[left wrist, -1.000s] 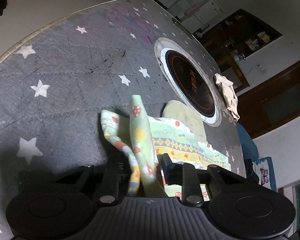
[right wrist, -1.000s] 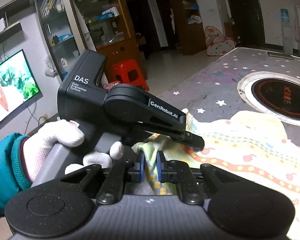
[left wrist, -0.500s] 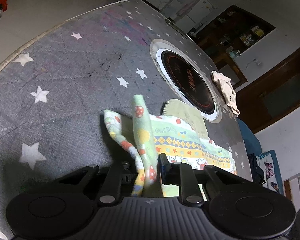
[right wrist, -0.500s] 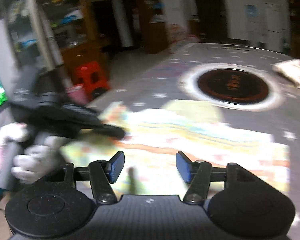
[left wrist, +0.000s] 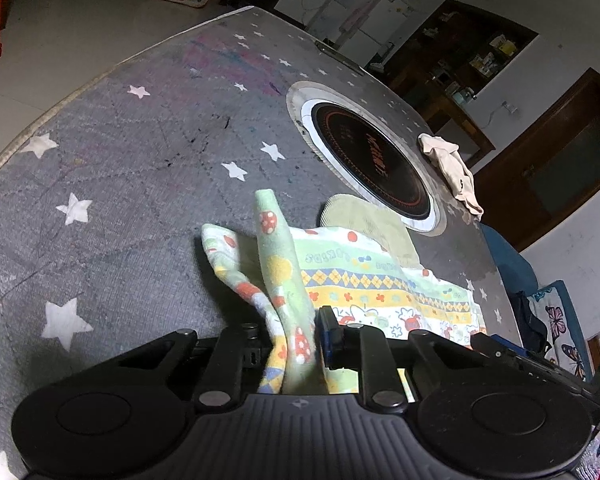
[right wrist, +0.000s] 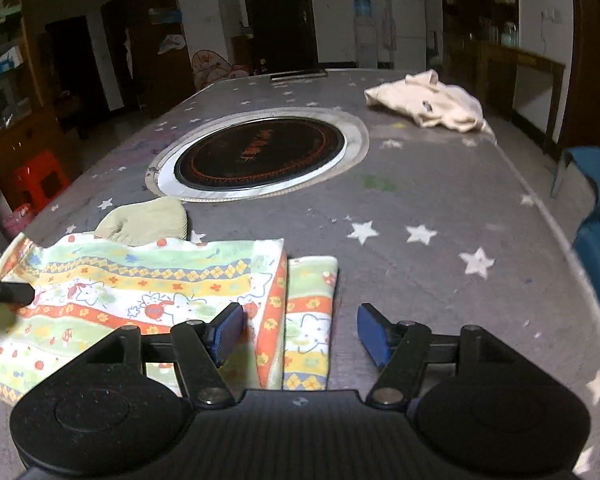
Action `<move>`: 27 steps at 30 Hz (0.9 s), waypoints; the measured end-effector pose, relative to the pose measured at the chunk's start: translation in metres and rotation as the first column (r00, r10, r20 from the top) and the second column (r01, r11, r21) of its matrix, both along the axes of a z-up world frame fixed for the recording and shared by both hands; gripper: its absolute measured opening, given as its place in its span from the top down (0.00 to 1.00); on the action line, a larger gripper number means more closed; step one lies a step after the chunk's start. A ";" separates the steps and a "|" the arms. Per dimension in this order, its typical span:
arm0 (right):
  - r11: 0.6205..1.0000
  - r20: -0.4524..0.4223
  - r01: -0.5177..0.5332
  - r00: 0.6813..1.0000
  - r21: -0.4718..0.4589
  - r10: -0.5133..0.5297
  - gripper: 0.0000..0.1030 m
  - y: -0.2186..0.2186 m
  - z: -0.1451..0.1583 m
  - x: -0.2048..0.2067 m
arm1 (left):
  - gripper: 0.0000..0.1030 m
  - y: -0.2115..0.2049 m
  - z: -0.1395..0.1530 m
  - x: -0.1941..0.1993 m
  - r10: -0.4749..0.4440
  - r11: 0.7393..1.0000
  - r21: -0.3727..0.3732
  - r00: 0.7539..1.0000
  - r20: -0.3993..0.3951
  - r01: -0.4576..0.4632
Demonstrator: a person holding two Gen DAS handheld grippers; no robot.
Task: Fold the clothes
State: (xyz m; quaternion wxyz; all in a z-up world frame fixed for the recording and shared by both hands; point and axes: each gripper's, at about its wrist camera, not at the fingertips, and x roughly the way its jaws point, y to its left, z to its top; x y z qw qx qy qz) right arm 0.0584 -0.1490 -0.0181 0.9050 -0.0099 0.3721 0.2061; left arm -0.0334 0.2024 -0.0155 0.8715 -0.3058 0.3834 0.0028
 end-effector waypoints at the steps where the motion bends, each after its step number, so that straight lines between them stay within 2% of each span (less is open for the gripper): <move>1: 1.000 0.001 -0.002 1.000 0.005 0.002 0.36 0.002 -0.001 0.000 | 0.80 0.000 0.000 0.000 0.000 1.000 0.002 1.000 0.001 0.000; 4: 1.000 0.014 -0.028 1.000 -0.001 0.028 0.39 0.009 -0.003 -0.001 | 0.80 -0.001 0.000 -0.001 -0.001 1.000 0.008 1.000 0.005 0.001; 6: 0.998 0.024 -0.057 0.998 -0.017 0.057 0.49 0.016 -0.002 -0.003 | 0.80 -0.002 0.000 -0.001 -0.002 1.000 0.014 1.000 0.006 0.002; 7: 0.997 0.027 -0.070 0.997 -0.020 0.070 0.57 0.019 -0.001 -0.005 | 0.80 -0.002 0.000 -0.001 -0.003 1.000 0.017 1.000 0.007 0.003; 11: 0.997 0.010 -0.081 0.997 0.002 0.081 0.80 0.022 0.001 -0.008 | 0.80 -0.005 0.001 -0.001 -0.011 0.999 0.041 1.000 0.011 0.010; 13: 0.996 -0.004 -0.081 0.997 0.028 0.081 0.85 0.021 0.002 -0.007 | 0.80 -0.007 0.002 -0.001 -0.015 0.998 0.056 1.000 0.011 0.015; 17: 0.996 -0.014 -0.073 0.997 0.060 0.074 0.87 0.017 0.002 -0.009 | 0.80 -0.010 0.004 -0.002 -0.024 0.996 0.085 1.000 0.012 0.023; 27: 0.994 0.046 -0.070 0.997 0.089 0.066 0.88 0.009 0.019 -0.024 | 0.87 -0.020 0.016 0.002 -0.054 0.991 0.126 0.999 0.009 0.052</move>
